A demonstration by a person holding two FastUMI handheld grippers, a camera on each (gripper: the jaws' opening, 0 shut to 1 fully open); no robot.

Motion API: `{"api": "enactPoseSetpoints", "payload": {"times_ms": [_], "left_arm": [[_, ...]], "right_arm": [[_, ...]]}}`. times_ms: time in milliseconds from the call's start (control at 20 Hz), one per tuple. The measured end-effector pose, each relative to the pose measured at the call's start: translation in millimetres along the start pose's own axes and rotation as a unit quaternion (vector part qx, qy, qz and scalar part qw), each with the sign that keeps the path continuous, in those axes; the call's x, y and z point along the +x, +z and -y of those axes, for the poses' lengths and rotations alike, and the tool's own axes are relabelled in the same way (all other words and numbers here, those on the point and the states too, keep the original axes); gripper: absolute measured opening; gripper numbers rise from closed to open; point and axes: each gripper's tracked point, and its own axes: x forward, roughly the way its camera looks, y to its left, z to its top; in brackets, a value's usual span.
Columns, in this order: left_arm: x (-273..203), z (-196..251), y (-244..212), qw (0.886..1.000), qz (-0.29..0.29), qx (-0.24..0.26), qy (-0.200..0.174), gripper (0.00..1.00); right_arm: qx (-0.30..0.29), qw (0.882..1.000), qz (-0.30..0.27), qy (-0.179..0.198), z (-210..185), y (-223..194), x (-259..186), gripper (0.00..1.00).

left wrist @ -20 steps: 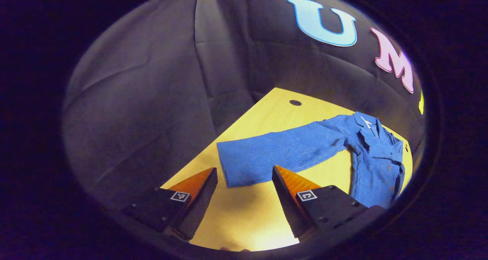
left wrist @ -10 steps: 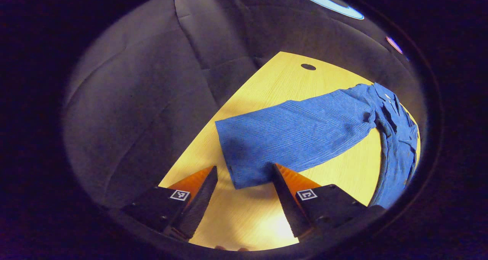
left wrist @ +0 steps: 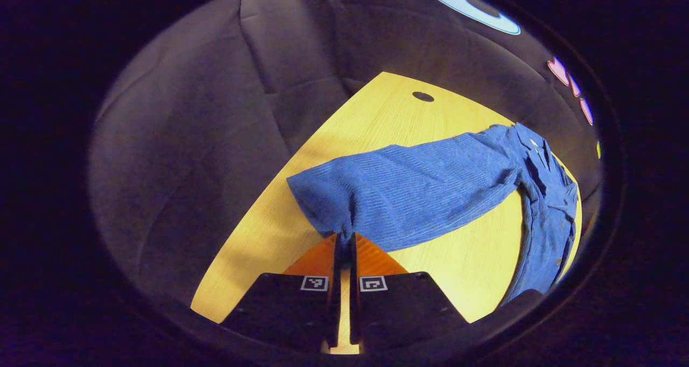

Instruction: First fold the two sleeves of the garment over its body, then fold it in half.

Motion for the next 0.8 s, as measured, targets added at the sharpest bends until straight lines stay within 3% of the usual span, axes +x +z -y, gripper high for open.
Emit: {"api": "enactPoseSetpoints", "payload": {"times_ms": [150,250,400,600,800], "left_arm": [[-2.6,2.6,-2.2,0.999,0.009,-0.023,-0.029,0.00],[-2.3,4.8,-1.4,0.999,0.007,-0.036,-0.022,0.00],[-22.9,41.9,22.1,0.996,0.044,-0.059,-0.049,0.00],[-65.5,142.4,65.2,0.984,0.095,-0.040,-0.143,0.00],[-115.3,305.4,86.8,0.953,0.128,0.005,-0.274,0.00]], "right_arm": [[-0.007,1.000,-0.011,0.018,-4.9,-11.5,16.5,0.96],[-0.005,0.999,-0.019,0.030,-6.1,-19.7,29.6,0.96],[-0.003,0.999,-0.031,0.042,-4.2,-33.0,47.0,0.96],[0.009,0.998,-0.046,0.050,6.1,-46.4,72.0,0.96],[0.022,0.996,-0.069,0.049,23.0,-65.8,87.9,0.97]]}}
